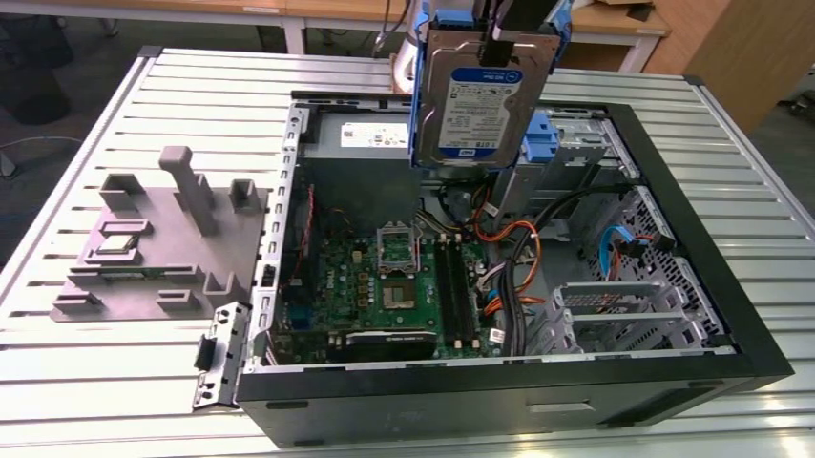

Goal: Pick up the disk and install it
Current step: 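Pick up the disk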

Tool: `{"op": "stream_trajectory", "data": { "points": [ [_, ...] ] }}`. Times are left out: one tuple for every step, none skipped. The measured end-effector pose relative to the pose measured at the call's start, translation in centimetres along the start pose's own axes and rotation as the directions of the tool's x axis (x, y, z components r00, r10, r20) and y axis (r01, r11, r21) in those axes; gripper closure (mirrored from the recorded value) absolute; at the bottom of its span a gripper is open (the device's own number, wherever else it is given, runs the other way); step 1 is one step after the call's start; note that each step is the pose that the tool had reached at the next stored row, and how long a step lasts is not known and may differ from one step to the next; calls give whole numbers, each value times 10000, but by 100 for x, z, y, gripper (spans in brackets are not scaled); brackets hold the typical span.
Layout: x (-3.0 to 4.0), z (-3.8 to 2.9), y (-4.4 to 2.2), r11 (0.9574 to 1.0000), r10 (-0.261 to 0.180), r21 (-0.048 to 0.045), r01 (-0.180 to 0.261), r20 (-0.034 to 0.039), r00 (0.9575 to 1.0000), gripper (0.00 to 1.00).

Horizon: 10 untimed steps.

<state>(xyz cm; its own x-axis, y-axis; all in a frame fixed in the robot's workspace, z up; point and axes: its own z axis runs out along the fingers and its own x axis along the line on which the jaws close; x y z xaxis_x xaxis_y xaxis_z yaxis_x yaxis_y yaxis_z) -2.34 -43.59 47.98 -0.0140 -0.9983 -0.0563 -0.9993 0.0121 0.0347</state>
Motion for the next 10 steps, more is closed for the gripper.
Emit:
{"op": "stream_trajectory", "data": {
  "points": [
    [2,0,0,10000,0,0,0,0,10000,65],
    [5,0,0,10000,-1,0,1,1,10000,65],
    [8,0,0,10000,-1,0,1,1,10000,65],
    [11,-1,-1,10000,-1,0,1,0,10000,65],
    [15,-1,-1,10000,-1,0,1,0,10000,65],
    [19,-1,-2,10000,0,0,0,0,10000,65],
    [23,-2,-2,10000,0,0,0,0,10000,65],
    [27,-2,-3,10000,-1,0,1,0,10000,65],
    [31,-2,-3,10000,0,0,0,1,10000,65],
    [35,-2,-4,10000,-1,0,1,1,10000,65]
  ]
}}
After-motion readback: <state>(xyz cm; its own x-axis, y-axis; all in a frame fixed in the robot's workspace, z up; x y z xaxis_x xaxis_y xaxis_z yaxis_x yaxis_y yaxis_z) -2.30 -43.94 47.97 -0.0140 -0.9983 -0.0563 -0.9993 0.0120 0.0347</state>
